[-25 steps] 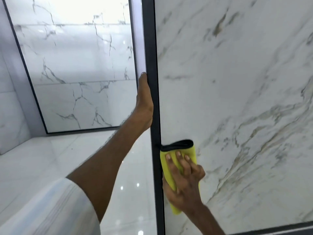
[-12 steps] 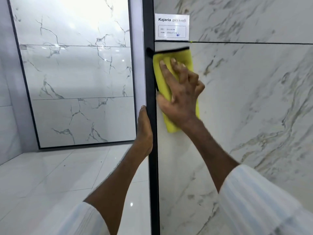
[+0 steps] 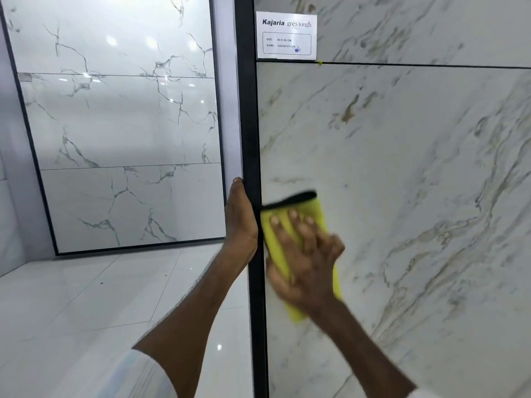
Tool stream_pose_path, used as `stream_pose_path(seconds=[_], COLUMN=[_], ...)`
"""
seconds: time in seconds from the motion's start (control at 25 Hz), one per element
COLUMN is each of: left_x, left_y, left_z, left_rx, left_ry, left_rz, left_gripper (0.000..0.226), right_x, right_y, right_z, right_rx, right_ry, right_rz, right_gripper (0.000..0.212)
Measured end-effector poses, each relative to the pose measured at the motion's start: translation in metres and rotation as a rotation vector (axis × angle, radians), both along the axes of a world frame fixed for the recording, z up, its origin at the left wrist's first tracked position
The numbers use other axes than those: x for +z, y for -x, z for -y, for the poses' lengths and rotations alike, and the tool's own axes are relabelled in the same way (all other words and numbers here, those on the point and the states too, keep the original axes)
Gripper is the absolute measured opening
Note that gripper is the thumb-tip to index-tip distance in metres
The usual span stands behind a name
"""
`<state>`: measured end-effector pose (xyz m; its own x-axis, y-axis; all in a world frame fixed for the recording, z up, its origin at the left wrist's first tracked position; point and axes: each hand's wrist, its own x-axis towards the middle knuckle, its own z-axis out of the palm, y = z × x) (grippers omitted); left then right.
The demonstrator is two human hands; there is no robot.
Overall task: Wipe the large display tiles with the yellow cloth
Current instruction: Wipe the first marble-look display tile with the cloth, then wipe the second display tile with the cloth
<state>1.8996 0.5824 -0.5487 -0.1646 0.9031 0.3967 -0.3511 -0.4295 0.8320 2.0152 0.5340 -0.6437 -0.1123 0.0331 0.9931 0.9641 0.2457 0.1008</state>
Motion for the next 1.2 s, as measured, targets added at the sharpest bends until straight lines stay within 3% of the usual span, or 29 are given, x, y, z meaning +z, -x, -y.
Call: stream_pose_path(seconds=[0.08,0.2,0.28,0.4,0.48,0.72,1.04,1.2], left_x=[0.004,0.002,0.001,0.014,0.054,0.218,0.397,0.438], left_y=[0.001,-0.003,-0.001,0.020,0.043,0.092,0.189,0.287], left_z=[0.003,0.017,0.024,0.029,0.030,0.078,0.171,0.255], left_rx=[0.034,0.031,0.023,0.133,0.227,0.234,0.368,0.596], left_ry=[0.026,0.014,0.071,0.130,0.107,0.037,-0.141,-0.030], left_rz=[-0.019,-0.021,-0.060,-0.290,-0.339,-0.426,-0.924,-1.054], left_gripper=[0.089,0.049,0.043,0.041,0.041,0.030,0.039,0.051], right_x=[0.083,0.197,0.226,0.240,0.270,0.314,0.483,0.539], right_y=[-0.002,-0.002,-0.005,-0.009,-0.012,-0.011,0.080,0.163], right_z=[-0.003,-0.006,-0.008,-0.009,-0.004,0.071,0.107,0.122], right_rx=[0.035,0.134,0.178,0.218,0.294,0.384,0.648,0.879], right_ry=[-0.036,-0.036,-0.075,-0.096,-0.002,0.289,0.578,0.630], right_rz=[-0.091,-0.297,-0.332,-0.418,-0.590,-0.751,-0.607,-0.476], right_gripper=[0.079,0.074,0.063,0.044,0.034,0.031,0.035,0.036])
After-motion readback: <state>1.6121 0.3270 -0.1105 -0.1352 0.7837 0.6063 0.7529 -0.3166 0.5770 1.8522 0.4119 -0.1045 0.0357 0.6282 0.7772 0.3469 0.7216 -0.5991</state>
